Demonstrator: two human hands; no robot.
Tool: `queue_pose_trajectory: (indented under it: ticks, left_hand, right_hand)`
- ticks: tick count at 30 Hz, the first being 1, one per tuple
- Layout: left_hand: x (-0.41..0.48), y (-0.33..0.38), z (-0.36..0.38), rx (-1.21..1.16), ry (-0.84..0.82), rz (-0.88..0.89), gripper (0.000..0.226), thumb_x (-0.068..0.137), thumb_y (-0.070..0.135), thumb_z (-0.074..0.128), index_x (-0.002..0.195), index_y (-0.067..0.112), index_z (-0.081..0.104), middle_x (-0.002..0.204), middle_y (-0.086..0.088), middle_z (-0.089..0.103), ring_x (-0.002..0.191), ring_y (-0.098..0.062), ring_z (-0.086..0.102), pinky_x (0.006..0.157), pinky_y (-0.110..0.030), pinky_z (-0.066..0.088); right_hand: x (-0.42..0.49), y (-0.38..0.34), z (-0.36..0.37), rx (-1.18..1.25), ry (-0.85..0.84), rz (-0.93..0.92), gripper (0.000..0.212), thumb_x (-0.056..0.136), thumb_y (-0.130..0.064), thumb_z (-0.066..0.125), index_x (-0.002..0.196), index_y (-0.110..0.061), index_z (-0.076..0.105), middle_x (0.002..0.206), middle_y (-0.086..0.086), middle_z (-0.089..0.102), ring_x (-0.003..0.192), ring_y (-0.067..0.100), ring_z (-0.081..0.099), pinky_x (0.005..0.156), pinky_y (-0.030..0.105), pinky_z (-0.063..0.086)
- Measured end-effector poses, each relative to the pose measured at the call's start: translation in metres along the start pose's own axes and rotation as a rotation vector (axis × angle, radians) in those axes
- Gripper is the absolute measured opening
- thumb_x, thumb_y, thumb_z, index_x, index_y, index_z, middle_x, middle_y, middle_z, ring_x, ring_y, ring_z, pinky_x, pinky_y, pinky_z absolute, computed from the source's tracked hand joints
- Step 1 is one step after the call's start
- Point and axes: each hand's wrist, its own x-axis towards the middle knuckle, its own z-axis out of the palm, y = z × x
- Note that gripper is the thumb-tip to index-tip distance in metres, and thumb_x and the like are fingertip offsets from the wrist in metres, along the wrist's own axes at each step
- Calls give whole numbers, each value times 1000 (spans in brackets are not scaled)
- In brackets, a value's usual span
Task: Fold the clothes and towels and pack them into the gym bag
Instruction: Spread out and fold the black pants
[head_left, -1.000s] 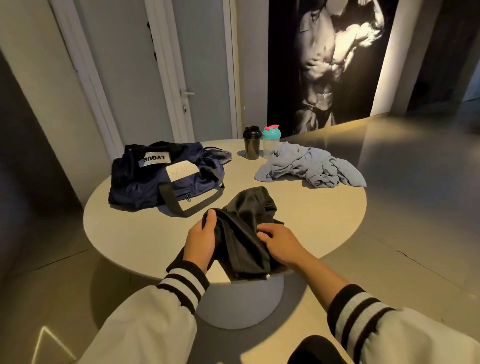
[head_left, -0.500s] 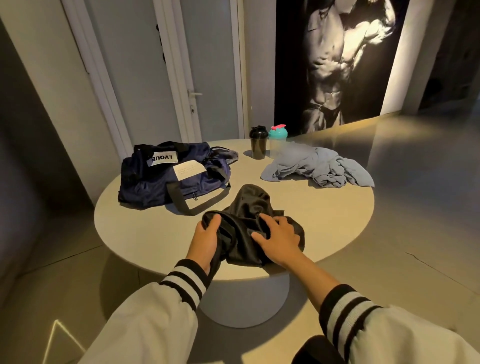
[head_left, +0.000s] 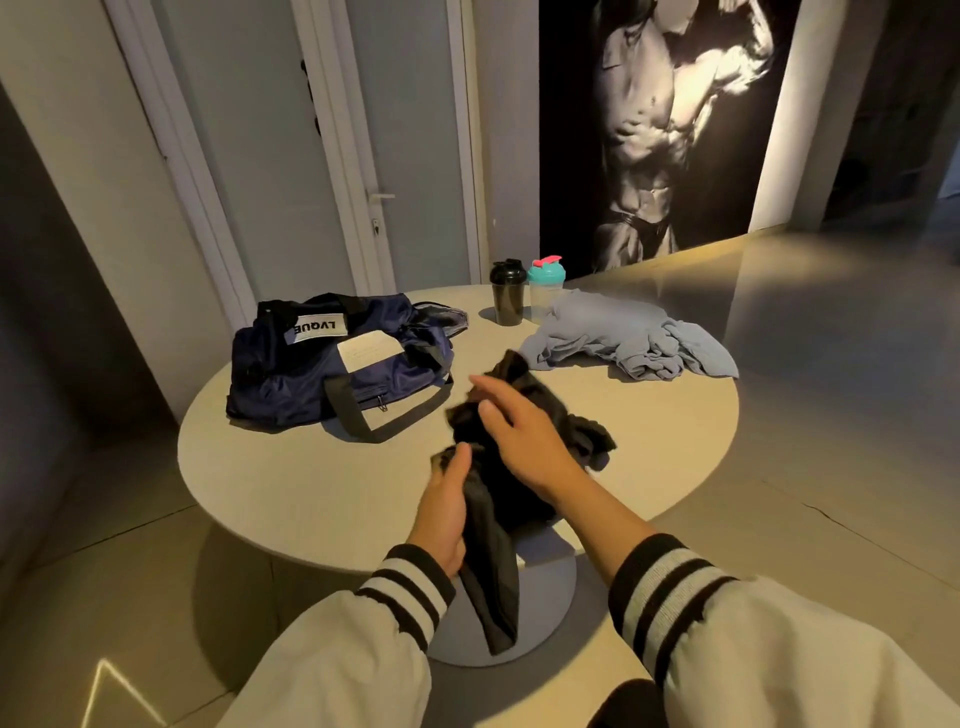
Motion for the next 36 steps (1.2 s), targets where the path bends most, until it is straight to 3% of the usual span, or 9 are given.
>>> queue_pose_trajectory:
  ticks: [2,5,7,12,15,20,25,31,36]
  left_hand:
    - [1,6,-14,-5,204,77,48,97,41,60,141,30,44,123,-7,64,105,-28,65,88,-44,55]
    - [2,14,-25,109,364,244,43,100,26,58,139,33,40,131,-2,52,112,-24,56,85,-34,49]
    - [5,17,-31,209,347,350,43,101,19,55,138,37,42,139,5,45,120,-19,50,92,-32,43]
    - [15,26,-29,549,49,250,22,102,27,49,114,30,67,124,2,64,110,-15,60,92,-32,51]
    - [23,27,-18,758,-79,68,31,100,46,51,122,25,59,128,-2,60,115,-21,58,106,-42,45]
    - [25,11,-9,308,-53,-13,79,75,68,72,140,34,45,124,1,67,110,-24,68,96,-48,55]
    - [22,15,-21,117,182,25,33,101,48,50,114,18,55,113,-6,65,107,-29,63,100,-49,51]
    - [67,2,-85,143,404,46,91,61,80,47,136,29,50,131,-5,60,115,-34,60,102,-56,47]
    - [24,29,-82,298,519,116,45,98,39,44,139,24,48,131,-9,59,116,-36,58,105,-54,46]
  right_hand:
    - [-3,6,5,26,-118,62,35,105,-18,45,137,-24,58,134,-9,60,124,2,52,103,15,36]
    - [-9,23,17,-282,170,34,31,99,-13,51,126,-18,65,127,1,54,120,17,48,105,29,39]
    - [-13,29,19,-545,342,199,35,97,-24,53,131,-22,61,132,6,47,126,27,40,107,42,35]
    - [-17,42,19,-405,53,619,48,103,-40,43,150,-32,37,155,10,33,141,37,30,113,51,29]
    - [-20,40,15,15,175,467,37,106,-19,43,141,-24,54,146,2,52,131,22,49,101,29,42]
    - [-20,12,17,497,106,189,32,103,-10,46,124,-22,67,118,-7,70,112,10,65,95,24,52]
    - [-22,32,16,-186,535,25,23,97,-7,51,112,-17,65,119,0,55,115,16,50,101,34,42]
    - [-34,61,28,-668,-251,330,55,102,-50,43,154,-40,28,167,2,8,153,28,-7,120,54,8]
    - [-32,68,30,-661,-147,238,66,98,-9,52,156,-28,29,166,4,16,154,26,2,124,48,12]
